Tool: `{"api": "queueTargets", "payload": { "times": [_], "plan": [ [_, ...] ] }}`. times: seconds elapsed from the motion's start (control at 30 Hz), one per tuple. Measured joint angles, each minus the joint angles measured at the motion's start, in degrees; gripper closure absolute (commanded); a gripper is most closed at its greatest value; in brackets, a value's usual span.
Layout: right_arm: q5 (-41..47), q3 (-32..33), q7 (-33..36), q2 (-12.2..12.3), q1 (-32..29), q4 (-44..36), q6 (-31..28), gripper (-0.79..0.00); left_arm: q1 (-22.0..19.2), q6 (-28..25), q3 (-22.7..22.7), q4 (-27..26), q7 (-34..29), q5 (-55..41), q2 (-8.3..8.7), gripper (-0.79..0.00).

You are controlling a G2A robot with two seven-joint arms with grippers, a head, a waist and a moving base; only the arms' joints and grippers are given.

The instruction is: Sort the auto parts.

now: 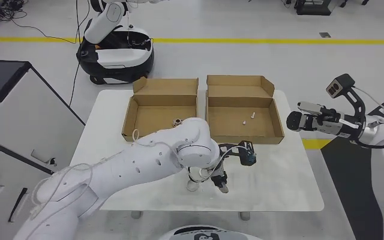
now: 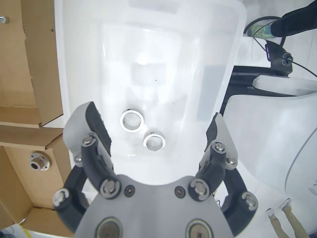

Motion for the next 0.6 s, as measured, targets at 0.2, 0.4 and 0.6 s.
{"api": "queueTargets", "payload": {
  "times": [0.2,0.4,0.6],
  "plan": [
    [0.0,0.0,0.0,0.0,0.0,0.0,0.0,-0.785,-0.5,-0.9,1.2,2.0,-1.4,0.5,-0.58,-0.671],
    [0.0,0.0,0.0,0.0,0.0,0.0,0.0,-0.785,-0.6,-2.7,2.1,4.5,-3.1,0.3,-0.74,-0.616],
    [0.0,0.0,0.0,0.0,0.0,0.0,0.0,-0.785,-1.5,-4.0,4.0,6.4,-1.8,0.4,-0.5,-0.554]
  ]
}}
